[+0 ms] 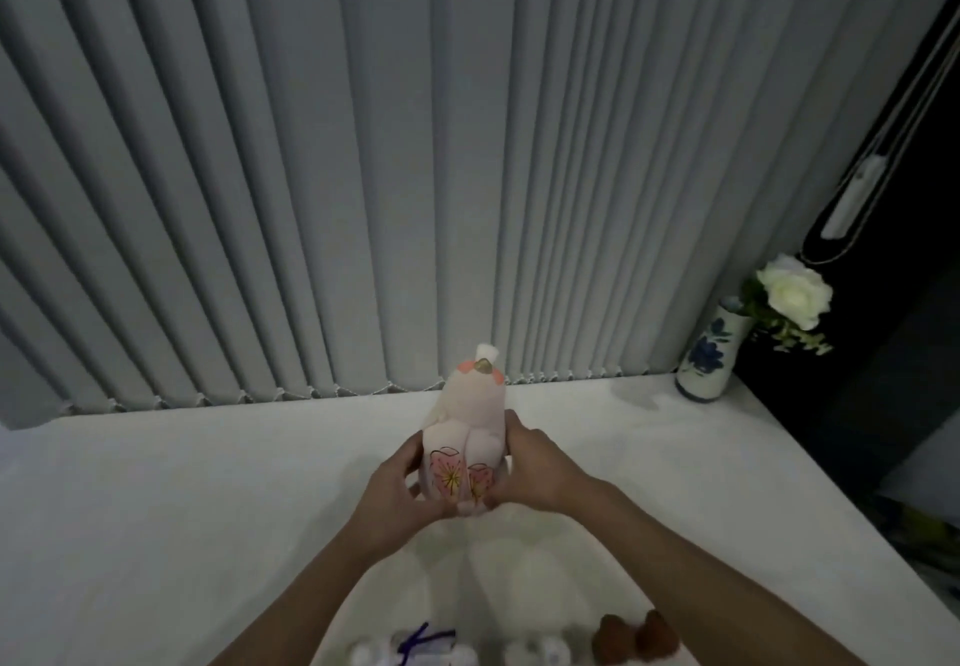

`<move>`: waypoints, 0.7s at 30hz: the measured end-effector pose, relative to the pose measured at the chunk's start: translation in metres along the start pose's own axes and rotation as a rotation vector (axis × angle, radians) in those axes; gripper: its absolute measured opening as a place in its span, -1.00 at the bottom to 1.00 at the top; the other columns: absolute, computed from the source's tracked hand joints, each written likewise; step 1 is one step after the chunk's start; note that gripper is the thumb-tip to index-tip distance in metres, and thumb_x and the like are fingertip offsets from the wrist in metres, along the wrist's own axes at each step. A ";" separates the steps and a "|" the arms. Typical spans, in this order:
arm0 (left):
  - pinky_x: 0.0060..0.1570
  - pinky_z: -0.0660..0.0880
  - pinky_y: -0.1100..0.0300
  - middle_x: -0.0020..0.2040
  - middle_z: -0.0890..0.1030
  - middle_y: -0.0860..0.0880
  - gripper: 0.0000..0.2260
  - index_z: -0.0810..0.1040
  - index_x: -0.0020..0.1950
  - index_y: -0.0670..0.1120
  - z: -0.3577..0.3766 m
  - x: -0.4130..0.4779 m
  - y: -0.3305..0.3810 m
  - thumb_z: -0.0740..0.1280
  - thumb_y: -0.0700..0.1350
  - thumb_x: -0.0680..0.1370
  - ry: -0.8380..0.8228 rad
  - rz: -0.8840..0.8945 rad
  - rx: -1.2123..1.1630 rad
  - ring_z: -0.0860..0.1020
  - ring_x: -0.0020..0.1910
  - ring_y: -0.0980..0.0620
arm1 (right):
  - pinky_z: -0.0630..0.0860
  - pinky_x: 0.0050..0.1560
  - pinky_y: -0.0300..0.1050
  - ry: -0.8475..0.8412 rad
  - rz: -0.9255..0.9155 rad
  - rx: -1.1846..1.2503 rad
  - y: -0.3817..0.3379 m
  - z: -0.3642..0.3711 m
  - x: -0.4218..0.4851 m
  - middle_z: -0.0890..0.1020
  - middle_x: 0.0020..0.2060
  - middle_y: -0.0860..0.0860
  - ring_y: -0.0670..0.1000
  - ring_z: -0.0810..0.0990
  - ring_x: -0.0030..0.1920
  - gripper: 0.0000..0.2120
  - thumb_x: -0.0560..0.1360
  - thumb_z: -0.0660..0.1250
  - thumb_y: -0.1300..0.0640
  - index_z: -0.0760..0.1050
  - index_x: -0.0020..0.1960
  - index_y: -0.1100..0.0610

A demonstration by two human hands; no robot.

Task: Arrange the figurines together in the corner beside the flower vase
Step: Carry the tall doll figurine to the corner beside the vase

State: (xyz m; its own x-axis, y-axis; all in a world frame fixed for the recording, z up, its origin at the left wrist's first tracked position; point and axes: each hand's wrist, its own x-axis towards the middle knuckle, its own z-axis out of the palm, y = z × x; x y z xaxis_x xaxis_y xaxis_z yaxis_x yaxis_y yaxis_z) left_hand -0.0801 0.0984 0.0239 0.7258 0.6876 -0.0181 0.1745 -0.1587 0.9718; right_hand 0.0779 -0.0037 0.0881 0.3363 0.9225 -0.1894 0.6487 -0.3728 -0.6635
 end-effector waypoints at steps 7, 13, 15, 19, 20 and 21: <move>-0.15 0.54 0.42 0.07 0.62 0.27 -0.29 0.44 0.17 0.27 0.100 0.106 0.034 0.62 -0.02 0.10 -0.134 0.061 -0.019 0.57 0.07 0.33 | 0.57 0.11 0.05 0.139 0.084 0.085 0.089 -0.097 0.018 0.59 0.16 0.08 0.08 0.56 0.14 -0.21 0.18 0.56 0.22 0.26 0.31 0.10; -0.16 0.53 0.43 0.07 0.63 0.23 -0.29 0.43 0.17 0.29 0.179 0.187 0.038 0.60 -0.06 0.10 -0.193 0.072 -0.056 0.56 0.06 0.35 | 0.59 0.13 0.01 0.173 0.145 0.083 0.170 -0.155 0.053 0.56 0.18 0.04 0.06 0.54 0.15 -0.15 0.19 0.57 0.19 0.21 0.35 0.04; -0.17 0.52 0.46 0.05 0.63 0.26 -0.29 0.43 0.15 0.32 0.199 0.210 0.035 0.60 -0.09 0.12 -0.219 0.072 -0.051 0.55 0.06 0.36 | 0.59 0.15 0.04 0.179 0.165 0.092 0.193 -0.166 0.066 0.55 0.19 0.04 0.07 0.54 0.18 -0.15 0.19 0.58 0.22 0.21 0.35 0.03; -0.13 0.52 0.44 0.08 0.62 0.23 -0.29 0.43 0.23 0.23 0.232 0.246 0.026 0.59 -0.11 0.15 -0.244 0.076 -0.038 0.55 0.12 0.27 | 0.55 0.22 0.00 0.174 0.195 0.082 0.230 -0.182 0.088 0.52 0.23 0.02 0.08 0.50 0.25 -0.13 0.21 0.57 0.23 0.17 0.38 0.02; -0.12 0.52 0.43 0.11 0.61 0.20 -0.26 0.41 0.28 0.17 0.238 0.252 0.024 0.59 -0.08 0.15 -0.249 0.076 -0.032 0.54 0.14 0.23 | 0.54 0.22 -0.02 0.174 0.204 0.080 0.238 -0.185 0.091 0.52 0.22 0.02 0.07 0.50 0.25 -0.12 0.22 0.57 0.23 0.16 0.38 0.03; -0.10 0.52 0.42 0.13 0.60 0.19 -0.23 0.39 0.31 0.15 0.244 0.259 0.022 0.58 -0.05 0.14 -0.254 0.076 -0.027 0.53 0.15 0.22 | 0.54 0.21 -0.02 0.176 0.215 0.077 0.245 -0.187 0.095 0.52 0.22 0.03 0.08 0.50 0.25 -0.13 0.21 0.58 0.23 0.16 0.37 0.05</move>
State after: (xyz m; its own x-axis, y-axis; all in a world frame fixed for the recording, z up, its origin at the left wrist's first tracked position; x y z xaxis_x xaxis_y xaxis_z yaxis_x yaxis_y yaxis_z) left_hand 0.2736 0.0999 -0.0167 0.8806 0.4739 0.0001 0.0976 -0.1815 0.9785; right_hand 0.3960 -0.0264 0.0431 0.5783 0.7890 -0.2073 0.4982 -0.5428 -0.6762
